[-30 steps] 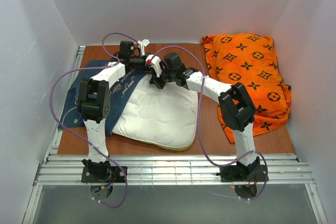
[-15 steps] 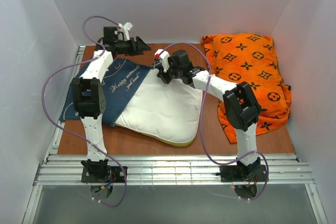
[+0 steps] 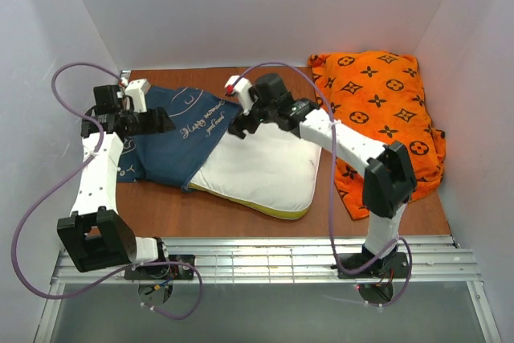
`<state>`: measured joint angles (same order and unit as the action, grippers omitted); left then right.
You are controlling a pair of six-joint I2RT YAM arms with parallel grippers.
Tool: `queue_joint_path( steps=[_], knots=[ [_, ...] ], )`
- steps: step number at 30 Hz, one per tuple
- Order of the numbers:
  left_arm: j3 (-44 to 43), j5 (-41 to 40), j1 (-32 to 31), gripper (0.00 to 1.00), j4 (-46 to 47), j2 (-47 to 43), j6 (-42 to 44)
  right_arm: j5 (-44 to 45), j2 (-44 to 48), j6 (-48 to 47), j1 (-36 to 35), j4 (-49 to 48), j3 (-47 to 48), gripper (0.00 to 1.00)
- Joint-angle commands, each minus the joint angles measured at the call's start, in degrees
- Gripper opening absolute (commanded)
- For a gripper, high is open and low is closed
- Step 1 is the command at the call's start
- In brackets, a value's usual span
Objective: Put the pillow into the pillowcase
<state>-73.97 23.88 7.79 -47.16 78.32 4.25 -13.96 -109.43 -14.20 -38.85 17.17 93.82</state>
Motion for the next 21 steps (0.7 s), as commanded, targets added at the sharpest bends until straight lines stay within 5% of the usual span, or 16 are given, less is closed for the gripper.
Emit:
queue_joint_path(
  steps=[1,10,17,20,21],
  knots=[
    [4.5,6.0,6.1,0.83,-4.0,-1.4,-3.8,4.7,5.8,-5.8,-12.5,5.6,-4.2,0.99],
    [8.3,6.1,7.3,0.84,-9.2,-9.6,5.9,18.0,-5.2,-8.7,-23.2,0.2,-8.7,0.99],
    [9.7,10.1,8.5,0.84,-7.6,-8.5,3.2,21.8,-15.5,-11.0,-24.6,0.1,-4.4,0.99],
    [11.7,11.3,8.5,0.80,-6.1,-9.2,6.3,22.1,-17.7,-11.3,-23.6,0.1,-1.0,0.57],
    [12.4,11.3,8.5,0.79,-5.8,-9.9,8.2,21.4,-17.8,-10.8,-22.8,0.1,0.4,0.17]
  ],
)
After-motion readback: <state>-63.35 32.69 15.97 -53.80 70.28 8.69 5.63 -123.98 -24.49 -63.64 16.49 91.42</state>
